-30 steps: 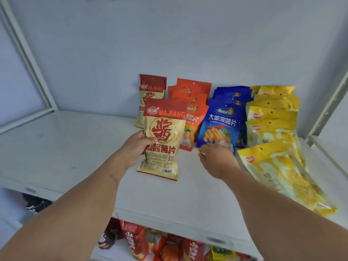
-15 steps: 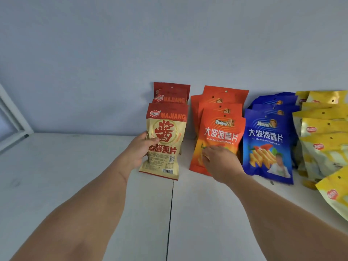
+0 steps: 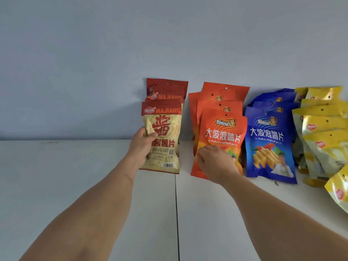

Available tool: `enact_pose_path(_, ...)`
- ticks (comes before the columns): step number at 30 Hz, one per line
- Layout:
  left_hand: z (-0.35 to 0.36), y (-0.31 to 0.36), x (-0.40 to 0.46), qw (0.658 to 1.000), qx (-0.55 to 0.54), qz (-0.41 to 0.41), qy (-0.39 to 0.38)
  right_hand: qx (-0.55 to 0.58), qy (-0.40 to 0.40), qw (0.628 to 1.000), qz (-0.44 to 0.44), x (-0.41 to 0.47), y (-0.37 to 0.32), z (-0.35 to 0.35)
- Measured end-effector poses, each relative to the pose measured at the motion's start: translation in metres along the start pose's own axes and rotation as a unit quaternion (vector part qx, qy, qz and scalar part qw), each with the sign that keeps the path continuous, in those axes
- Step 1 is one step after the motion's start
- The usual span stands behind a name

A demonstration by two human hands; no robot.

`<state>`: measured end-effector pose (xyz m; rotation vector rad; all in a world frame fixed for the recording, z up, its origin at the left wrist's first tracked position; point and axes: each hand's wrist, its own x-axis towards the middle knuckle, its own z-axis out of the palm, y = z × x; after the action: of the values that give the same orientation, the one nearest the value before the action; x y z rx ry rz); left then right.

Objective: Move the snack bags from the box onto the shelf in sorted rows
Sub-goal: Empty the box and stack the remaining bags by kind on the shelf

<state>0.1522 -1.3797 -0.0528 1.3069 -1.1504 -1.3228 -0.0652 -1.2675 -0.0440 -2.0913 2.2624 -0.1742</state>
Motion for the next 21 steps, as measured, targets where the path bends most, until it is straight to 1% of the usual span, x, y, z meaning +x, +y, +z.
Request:
enact_pose_path(5, 0.002, -0.001, 0.002, 0.997, 0.054, 0.041, 0.047, -0.008, -0.015, 1.0, 0.005, -0.001, -0.002, -0.004)
enact_pose_path(9, -0.002, -0.003, -0.004, 0.994, 0.056, 0.049, 0.078, -0.012, -0.008, 1.0, 0.001, -0.004, -0.003, -0.006)
enact_pose_path(10, -0.004, -0.004, -0.009, 0.991, 0.081, 0.058, 0.089, -0.014, -0.004, 1.0, -0.007, -0.005, -0.004, -0.008)
enact_pose_path(11, -0.007, -0.004, -0.016, 0.981, 0.139, 0.077, 0.11, -0.022, -0.002, 1.0, -0.019, -0.007, -0.007, -0.01)
enact_pose_path(12, -0.012, -0.006, -0.024, 0.957, 0.23, 0.114, 0.137, -0.03, 0.002, 0.999, -0.033, -0.008, -0.009, -0.012)
enact_pose_path(13, -0.019, -0.009, -0.033, 0.914, 0.337, 0.166, 0.156, -0.041, 0.01, 0.998, -0.053, -0.01, -0.014, -0.014)
enact_pose_path(14, -0.026, -0.013, -0.045, 0.858, 0.436, 0.221, 0.157, -0.052, 0.02, 0.996, -0.076, -0.013, -0.019, -0.015)
enact_pose_path(15, -0.034, -0.019, -0.057, 0.799, 0.518, 0.274, 0.139, -0.066, 0.025, 0.993, -0.098, -0.016, -0.026, -0.016)
enact_pose_path(16, -0.042, -0.026, -0.068, 0.746, 0.576, 0.313, 0.115, -0.077, 0.031, 0.989, -0.124, -0.02, -0.033, -0.016)
enact_pose_path(17, -0.048, -0.03, -0.083, 0.707, 0.617, 0.333, 0.094, -0.088, 0.036, 0.984, -0.152, -0.025, -0.039, -0.014)
enact_pose_path(18, -0.054, -0.033, -0.098, 0.679, 0.649, 0.334, 0.079, -0.096, 0.041, 0.978, -0.18, -0.03, -0.045, -0.012)
enact_pose_path(19, -0.059, -0.035, -0.115, 0.66, 0.675, 0.324, 0.067, -0.104, 0.043, 0.972, -0.204, -0.038, -0.051, -0.011)
enact_pose_path(21, -0.067, -0.036, -0.15, 0.635, 0.714, 0.29, 0.048, -0.12, 0.052, 0.96, -0.249, -0.055, -0.063, -0.008)
